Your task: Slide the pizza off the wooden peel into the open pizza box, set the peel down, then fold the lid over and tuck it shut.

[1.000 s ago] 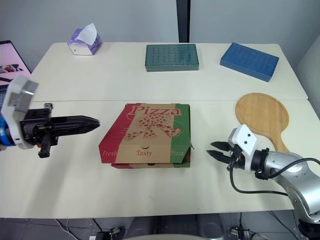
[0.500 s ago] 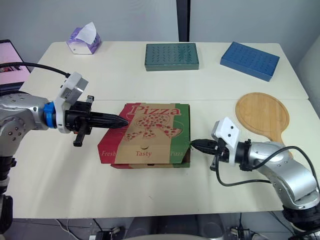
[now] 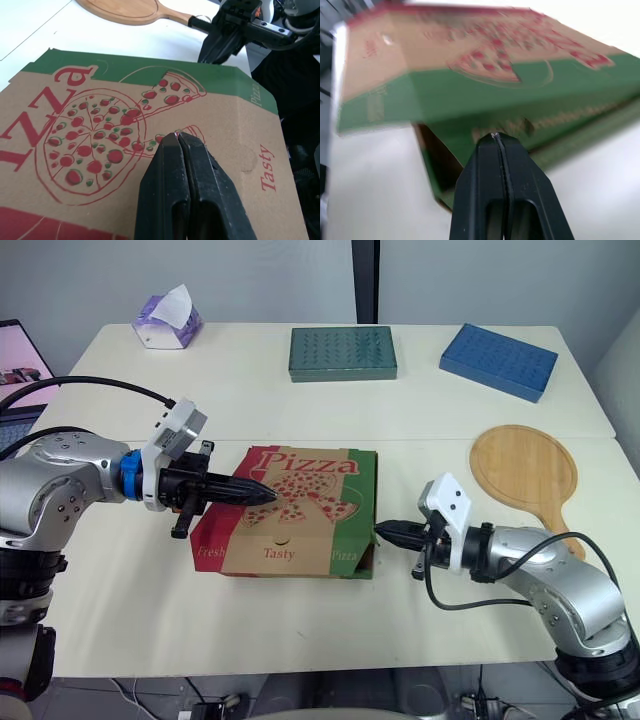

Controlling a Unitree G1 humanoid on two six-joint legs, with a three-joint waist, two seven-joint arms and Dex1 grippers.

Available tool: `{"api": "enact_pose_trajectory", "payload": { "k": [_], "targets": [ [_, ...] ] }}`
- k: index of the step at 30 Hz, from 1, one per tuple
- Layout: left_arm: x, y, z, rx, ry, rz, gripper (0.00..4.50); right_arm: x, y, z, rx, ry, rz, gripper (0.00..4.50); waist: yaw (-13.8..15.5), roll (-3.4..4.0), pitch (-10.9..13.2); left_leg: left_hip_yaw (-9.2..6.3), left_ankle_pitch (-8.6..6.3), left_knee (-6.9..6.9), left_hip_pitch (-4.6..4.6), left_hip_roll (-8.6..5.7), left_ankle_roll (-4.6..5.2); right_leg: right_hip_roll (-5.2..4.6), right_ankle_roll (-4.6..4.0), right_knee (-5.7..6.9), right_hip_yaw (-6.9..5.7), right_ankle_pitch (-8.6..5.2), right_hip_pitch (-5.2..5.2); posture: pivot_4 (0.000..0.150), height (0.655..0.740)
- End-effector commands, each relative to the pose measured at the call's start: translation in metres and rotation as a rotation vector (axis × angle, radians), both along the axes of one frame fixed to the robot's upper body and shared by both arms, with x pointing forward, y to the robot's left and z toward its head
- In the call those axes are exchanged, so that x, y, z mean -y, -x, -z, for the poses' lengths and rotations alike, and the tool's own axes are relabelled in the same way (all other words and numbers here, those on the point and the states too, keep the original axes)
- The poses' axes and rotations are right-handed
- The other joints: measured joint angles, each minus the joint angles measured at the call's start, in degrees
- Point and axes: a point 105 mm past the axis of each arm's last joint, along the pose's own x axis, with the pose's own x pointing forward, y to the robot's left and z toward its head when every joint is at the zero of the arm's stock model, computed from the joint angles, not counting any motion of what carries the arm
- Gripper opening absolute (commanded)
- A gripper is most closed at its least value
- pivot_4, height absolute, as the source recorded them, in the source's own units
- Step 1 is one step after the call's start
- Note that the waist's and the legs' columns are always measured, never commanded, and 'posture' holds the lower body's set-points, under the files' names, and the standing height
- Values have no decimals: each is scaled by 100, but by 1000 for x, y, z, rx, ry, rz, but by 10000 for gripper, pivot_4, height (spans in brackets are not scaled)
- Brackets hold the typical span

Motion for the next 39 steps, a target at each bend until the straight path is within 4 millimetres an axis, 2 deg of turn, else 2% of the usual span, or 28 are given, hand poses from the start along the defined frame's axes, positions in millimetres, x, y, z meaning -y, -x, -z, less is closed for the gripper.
{"api": "enact_pose_trajectory", "payload": {
  "k": [1,14,19,24,28,31,35,39],
  "targets": [
    [1,-3,-12,57,8,14,0,-1,9,-6,34,-1,-47,78,3,0,0,1,0,1,0,0,0,0,0,0,0,0,0,1500,7400],
    [11,-4,-5,54,2,41,0,-28,5,-12,-7,-145,-53,78,-21,0,0,-2,1,3,1,2,0,2,0,3,0,0,0,1500,7400],
    [13,-6,11,46,-45,43,0,-12,0,-8,58,-32,-9,78,-16,0,0,-1,1,4,1,1,-1,1,-1,3,1,0,1,1500,7400],
    [11,-8,24,39,-112,49,0,5,3,-14,109,37,-14,78,0,0,0,-1,1,4,0,0,0,1,0,3,1,0,1,1500,7400],
    [11,-10,33,44,-142,58,0,5,15,-29,135,25,-75,78,-1,0,0,0,0,5,1,1,0,2,0,3,1,0,2,1500,7400],
    [11,-13,33,50,-136,49,0,0,24,-33,153,45,-122,78,0,0,0,-2,0,5,0,1,0,2,-1,3,-1,0,3,1500,7400],
    [11,-15,28,61,-112,43,0,-12,30,-39,189,34,-174,8913,1,0,-1,-1,0,8,1,1,0,1,0,3,1,0,5,1500,7400],
    [11,-17,23,75,-102,39,0,-25,36,-36,236,81,-234,23312,0,0,-1,-3,1,9,1,1,0,1,0,4,0,0,5,1500,7400]
  ]
}}
